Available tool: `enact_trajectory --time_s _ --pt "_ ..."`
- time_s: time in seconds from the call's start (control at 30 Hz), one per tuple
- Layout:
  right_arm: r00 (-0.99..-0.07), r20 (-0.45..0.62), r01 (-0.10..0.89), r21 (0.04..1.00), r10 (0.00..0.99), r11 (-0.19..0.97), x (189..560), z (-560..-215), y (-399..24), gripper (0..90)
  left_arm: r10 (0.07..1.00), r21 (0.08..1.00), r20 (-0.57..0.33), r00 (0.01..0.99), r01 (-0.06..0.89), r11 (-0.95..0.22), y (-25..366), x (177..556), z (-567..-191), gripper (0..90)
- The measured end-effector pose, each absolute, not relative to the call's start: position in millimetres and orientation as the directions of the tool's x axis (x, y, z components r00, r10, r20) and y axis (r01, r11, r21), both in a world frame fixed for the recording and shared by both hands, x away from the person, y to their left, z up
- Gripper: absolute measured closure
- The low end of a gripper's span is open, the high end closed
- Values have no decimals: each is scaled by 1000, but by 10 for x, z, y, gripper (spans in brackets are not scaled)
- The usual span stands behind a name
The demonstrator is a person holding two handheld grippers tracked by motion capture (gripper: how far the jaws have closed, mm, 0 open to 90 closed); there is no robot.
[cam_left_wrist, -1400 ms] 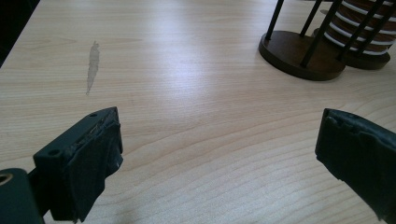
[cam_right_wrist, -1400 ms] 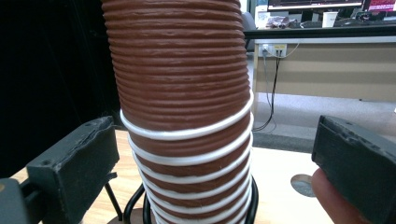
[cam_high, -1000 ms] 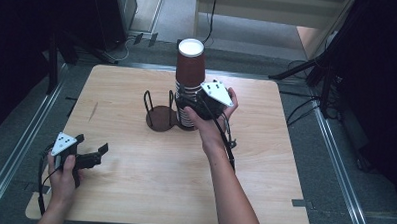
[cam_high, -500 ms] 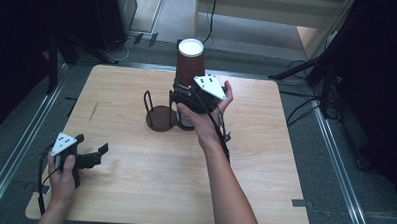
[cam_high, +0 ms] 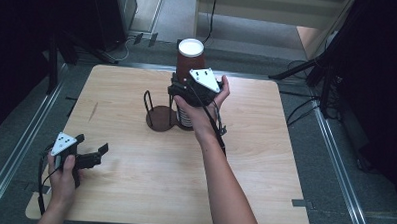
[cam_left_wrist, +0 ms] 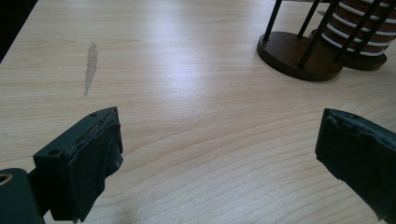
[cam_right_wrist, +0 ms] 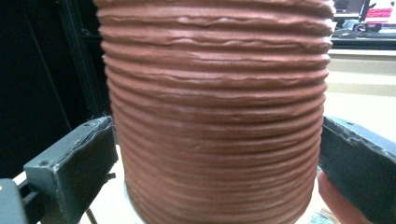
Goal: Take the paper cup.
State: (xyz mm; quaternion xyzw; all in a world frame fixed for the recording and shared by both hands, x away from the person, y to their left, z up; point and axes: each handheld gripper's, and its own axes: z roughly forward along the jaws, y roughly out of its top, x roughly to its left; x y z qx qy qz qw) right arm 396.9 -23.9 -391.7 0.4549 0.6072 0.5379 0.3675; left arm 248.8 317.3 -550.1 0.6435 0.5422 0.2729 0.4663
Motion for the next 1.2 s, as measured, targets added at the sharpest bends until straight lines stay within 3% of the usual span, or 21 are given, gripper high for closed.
enact_trajectory --time_s 0.7,1.2 --pt "-310 14 121 992 951 25 4038 -3887 -170 92 952 895 -150 268 446 15 3167 2495 -5501 12" --pt "-311 17 55 999 950 0 4001 -3568 -156 111 952 896 -146 270 444 12 3167 2496 -5501 12"
